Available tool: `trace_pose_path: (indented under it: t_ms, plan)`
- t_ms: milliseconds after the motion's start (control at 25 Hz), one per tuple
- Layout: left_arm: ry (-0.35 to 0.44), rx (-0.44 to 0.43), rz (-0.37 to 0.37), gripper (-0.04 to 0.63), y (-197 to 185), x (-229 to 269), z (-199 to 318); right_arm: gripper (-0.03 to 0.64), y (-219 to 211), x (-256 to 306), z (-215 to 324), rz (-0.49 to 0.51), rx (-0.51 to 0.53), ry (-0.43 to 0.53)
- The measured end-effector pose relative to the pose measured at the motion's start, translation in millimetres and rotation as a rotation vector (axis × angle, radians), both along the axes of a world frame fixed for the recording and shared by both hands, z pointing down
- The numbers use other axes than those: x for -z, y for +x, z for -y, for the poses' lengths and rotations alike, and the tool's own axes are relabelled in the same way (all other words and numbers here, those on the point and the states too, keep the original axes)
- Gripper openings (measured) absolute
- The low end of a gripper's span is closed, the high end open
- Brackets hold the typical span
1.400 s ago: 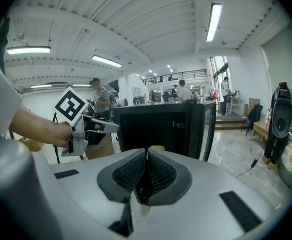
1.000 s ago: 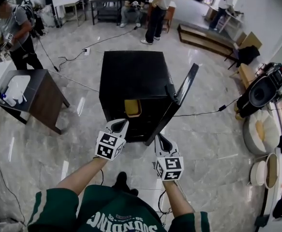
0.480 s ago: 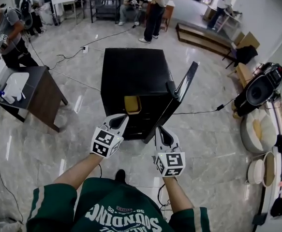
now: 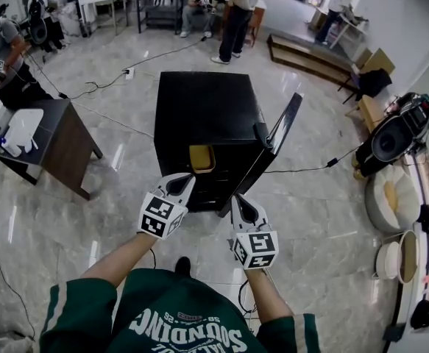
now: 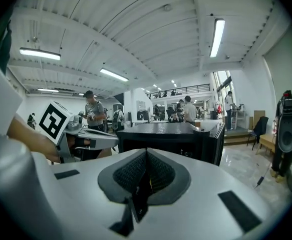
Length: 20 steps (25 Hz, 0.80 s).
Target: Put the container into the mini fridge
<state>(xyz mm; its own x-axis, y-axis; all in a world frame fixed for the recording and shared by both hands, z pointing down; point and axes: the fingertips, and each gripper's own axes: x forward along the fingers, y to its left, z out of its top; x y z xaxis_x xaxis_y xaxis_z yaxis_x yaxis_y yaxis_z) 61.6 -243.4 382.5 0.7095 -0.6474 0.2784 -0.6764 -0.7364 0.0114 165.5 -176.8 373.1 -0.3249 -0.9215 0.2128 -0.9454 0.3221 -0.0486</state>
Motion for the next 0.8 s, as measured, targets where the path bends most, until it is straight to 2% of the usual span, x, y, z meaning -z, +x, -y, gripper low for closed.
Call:
trace_pose_path:
  t_ms: [800]
  plan:
    - [-0.029, 0.004, 0.008, 0.014, -0.5, -21.5, 5.1, 0.034, -3.8, -10.9, 1.1, 0.002, 0.011, -0.022]
